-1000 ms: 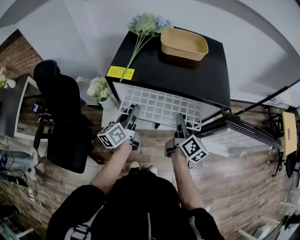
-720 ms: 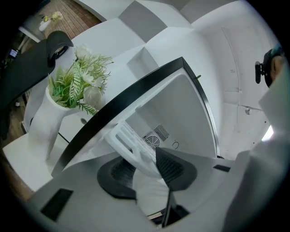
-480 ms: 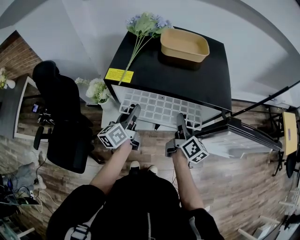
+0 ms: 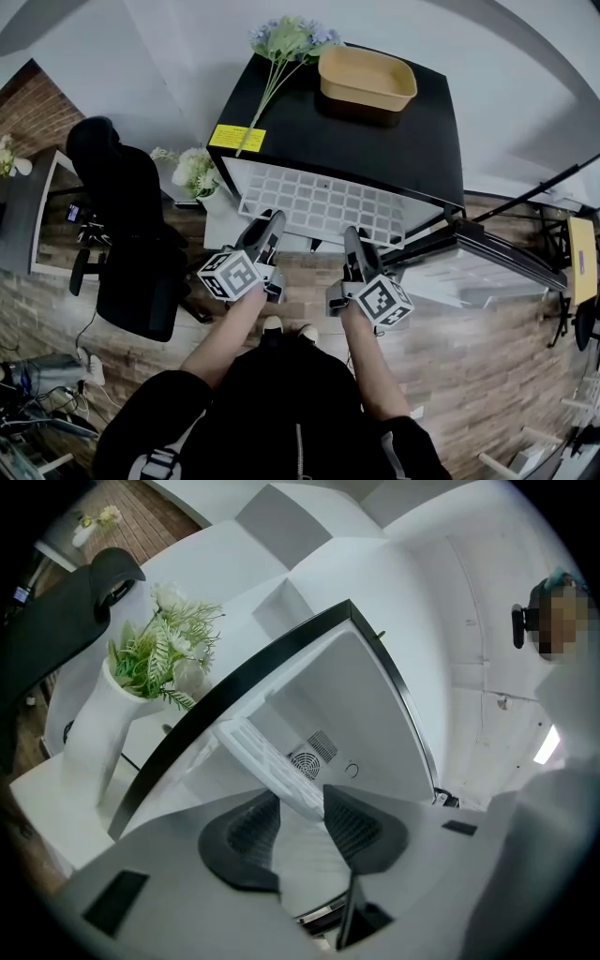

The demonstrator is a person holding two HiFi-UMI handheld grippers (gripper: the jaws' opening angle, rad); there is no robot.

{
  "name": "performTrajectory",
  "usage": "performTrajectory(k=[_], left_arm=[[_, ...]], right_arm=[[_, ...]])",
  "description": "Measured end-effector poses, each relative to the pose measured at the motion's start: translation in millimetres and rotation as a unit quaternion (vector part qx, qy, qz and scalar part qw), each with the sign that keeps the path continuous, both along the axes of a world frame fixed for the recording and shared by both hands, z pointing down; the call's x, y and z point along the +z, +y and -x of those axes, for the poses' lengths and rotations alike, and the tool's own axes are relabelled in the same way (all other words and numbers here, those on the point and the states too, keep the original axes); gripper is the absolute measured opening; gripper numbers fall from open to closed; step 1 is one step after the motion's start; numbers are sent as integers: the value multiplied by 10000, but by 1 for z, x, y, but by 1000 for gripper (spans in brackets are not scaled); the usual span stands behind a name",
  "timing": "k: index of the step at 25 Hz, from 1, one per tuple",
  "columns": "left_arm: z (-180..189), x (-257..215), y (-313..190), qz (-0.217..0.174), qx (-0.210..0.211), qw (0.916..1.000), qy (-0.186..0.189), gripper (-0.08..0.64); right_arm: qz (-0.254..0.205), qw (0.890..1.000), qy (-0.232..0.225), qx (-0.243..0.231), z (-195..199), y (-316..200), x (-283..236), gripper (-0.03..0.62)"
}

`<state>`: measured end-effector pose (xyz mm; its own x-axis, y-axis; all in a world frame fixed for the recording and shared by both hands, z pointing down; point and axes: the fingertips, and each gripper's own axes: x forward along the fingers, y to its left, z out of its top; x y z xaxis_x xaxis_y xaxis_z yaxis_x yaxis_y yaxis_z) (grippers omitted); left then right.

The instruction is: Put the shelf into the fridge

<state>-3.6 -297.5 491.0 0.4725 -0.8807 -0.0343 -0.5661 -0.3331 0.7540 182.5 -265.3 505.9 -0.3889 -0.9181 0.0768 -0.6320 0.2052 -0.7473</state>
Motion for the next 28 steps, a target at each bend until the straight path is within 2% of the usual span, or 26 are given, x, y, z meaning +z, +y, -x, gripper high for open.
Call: performTrajectory(k=[8, 19, 28], left_arm=[[-3, 2, 2, 50, 97, 9999, -50, 143], [-6, 3, -20, 71, 74, 9999, -77, 143], [-9, 5, -37, 71, 105, 9999, -70, 143]], right_arm=[[62, 9999, -24, -124, 5, 0, 2, 132], [83, 9998, 96, 122, -2, -23, -3, 129], [51, 9999, 13, 124, -4, -41, -3, 129]])
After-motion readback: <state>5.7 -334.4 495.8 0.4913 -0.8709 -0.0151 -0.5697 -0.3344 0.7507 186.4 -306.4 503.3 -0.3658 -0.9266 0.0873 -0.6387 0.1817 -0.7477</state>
